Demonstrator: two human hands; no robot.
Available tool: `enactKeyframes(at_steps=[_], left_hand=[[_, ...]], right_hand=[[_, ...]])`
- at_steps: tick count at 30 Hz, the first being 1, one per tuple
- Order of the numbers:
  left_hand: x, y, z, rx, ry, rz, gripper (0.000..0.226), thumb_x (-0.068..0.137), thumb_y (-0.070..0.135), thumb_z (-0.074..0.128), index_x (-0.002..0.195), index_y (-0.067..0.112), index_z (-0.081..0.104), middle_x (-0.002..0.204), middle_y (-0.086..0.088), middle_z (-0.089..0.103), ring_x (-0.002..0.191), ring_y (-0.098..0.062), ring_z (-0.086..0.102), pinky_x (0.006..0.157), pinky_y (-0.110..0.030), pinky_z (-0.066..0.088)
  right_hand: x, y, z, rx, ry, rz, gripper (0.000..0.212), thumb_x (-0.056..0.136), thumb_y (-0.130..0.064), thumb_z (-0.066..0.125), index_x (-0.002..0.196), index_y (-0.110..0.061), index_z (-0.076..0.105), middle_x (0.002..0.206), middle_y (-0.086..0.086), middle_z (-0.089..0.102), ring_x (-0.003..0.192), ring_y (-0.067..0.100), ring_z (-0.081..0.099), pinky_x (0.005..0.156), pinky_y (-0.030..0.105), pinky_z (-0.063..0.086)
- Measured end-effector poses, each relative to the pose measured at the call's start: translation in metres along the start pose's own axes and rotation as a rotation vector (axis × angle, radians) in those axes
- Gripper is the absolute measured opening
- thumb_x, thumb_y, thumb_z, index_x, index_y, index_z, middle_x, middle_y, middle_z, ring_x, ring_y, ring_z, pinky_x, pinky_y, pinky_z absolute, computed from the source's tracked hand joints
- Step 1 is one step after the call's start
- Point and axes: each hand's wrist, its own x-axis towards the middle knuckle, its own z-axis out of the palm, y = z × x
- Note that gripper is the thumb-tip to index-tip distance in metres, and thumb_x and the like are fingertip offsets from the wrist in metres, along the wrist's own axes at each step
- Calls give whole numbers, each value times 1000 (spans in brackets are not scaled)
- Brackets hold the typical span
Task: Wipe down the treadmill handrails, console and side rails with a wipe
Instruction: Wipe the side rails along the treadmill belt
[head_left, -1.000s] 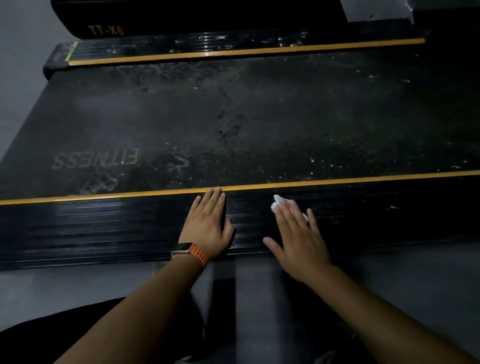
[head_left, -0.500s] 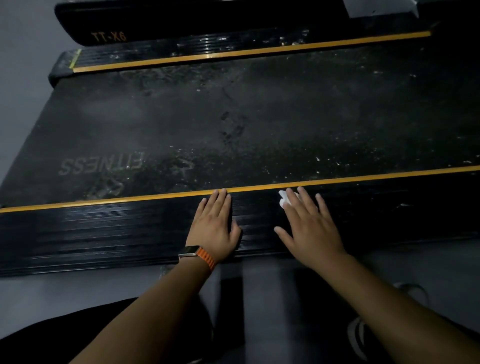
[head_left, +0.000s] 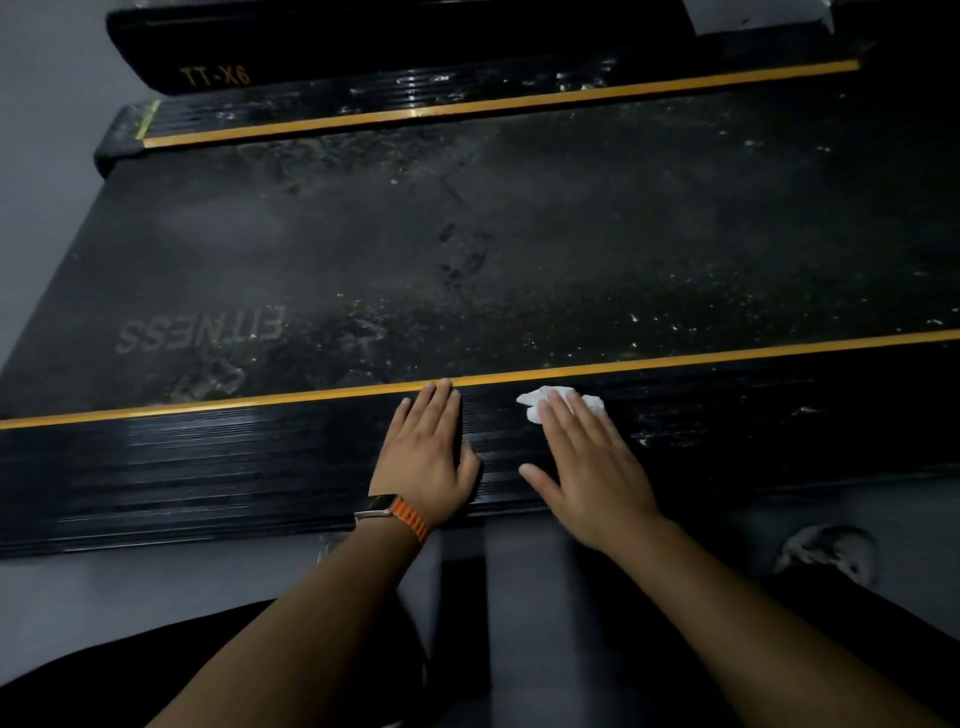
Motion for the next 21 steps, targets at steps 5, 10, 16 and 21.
enactKeyframes(at_steps=[5,10,16,21], left_hand=[[0,1,0,9,-10,-3,76,96,50,26,160,10,32,169,-7,22,158,-19,12,129,-42,10],[0,0,1,14,8,4,74,96,48,30,158,9,36,167,-8,27,157,-21,17,129,-43,14],[0,1,0,5,-3,0,75,95,49,28,160,10,33,169,-7,23,158,-19,12,129,-43,12],[0,0,1,11,7,4,74,95,47,30,158,8,37,167,-9,28,157,-21,17,128,-46,17]], right_hand=[[5,15,-7,-16,-46,135,95,99,-73,9,165,-6,15,175,9,5,162,24,-4,131,44,3],[23,3,-9,-13,-82,-52,101,96,-79,-1,166,-9,16,175,7,9,162,21,-3,131,40,-1],[9,39,-14,-18,-27,169,94,98,-74,5,166,-10,19,175,7,8,162,23,-1,131,47,8],[1,9,-2,-52,-9,-49,91,99,-74,20,163,-11,31,172,10,22,161,25,10,128,47,11]])
